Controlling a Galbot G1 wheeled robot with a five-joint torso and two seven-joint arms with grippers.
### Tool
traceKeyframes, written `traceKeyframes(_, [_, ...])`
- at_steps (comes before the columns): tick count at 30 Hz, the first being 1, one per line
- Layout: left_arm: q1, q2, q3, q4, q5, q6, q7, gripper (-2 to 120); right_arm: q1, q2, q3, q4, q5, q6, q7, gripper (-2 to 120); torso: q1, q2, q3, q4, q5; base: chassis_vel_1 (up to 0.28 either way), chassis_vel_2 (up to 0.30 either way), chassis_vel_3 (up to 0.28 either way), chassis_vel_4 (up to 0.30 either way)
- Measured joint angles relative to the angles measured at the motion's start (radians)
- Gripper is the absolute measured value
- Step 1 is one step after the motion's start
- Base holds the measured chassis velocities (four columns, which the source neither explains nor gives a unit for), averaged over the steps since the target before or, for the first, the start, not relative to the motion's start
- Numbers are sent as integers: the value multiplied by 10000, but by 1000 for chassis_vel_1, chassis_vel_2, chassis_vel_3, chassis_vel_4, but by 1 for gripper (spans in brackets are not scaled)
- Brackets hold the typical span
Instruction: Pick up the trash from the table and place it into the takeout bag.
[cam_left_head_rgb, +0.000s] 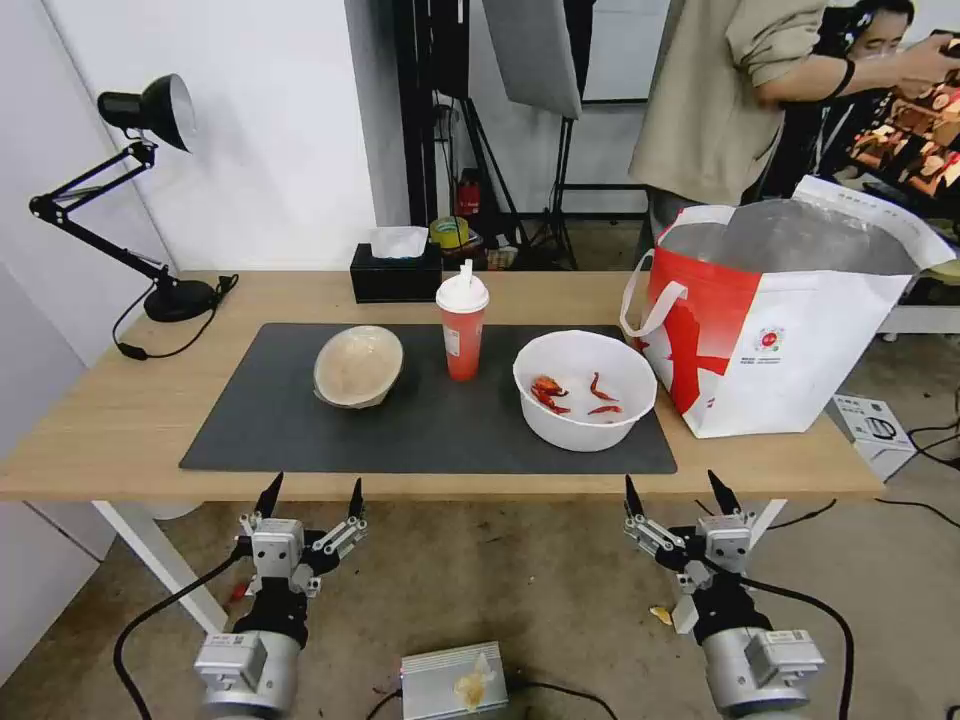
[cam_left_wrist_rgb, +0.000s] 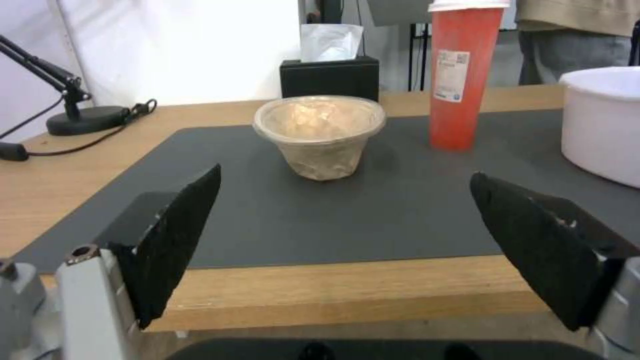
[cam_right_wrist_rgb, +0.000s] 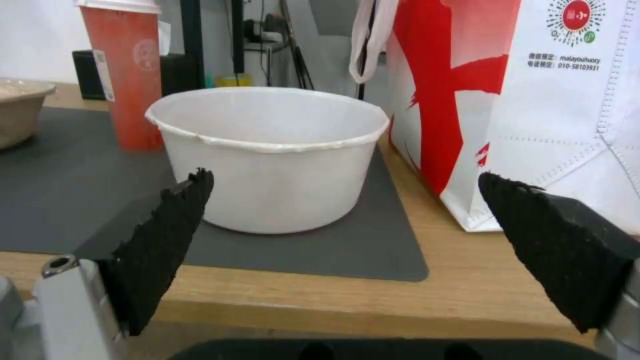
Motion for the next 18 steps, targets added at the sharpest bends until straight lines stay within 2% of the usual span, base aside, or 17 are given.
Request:
traceKeyframes(6, [7,13,-60,37,-113,-64,1,100,37,-123,93,-16,112,-8,8,100,0,0,-1,0,1,0,0,0,0])
traceKeyframes(9, [101,189,-589,530,-924,-782,23,100,359,-1012,881,-307,924,-157,235,100,0,0,0,-1,2,0,0,0,0])
traceKeyframes(10, [101,189,-589,530,-924,-782,23,100,359,-1012,881,-307,924,-157,235,100,0,0,0,-1,2,0,0,0,0])
traceKeyframes(11, [175,328,-1015,921,-1576,-1372,25,100,596,-1658,1452,-516,1500,-273,413,100,0,0,0,1,2,0,0,0,0])
traceKeyframes(12, [221,406,-1255,1146,-1948,-1705,28,100,700,-1934,1719,-604,1756,-317,491,100,1,0,0,4,-2,0,0,0,0])
traceKeyframes(14, [277,511,-1562,1434,-2456,-2168,51,100,722,-2148,1879,-648,2117,-168,357,100,1,-1,1,2,3,0,0,0,0])
traceKeyframes(18, [298,500,-1521,1501,-2942,-2720,382,100,705,-2245,1905,-609,2217,-57,211,100,0,0,0,-1,1,0,0,0,0])
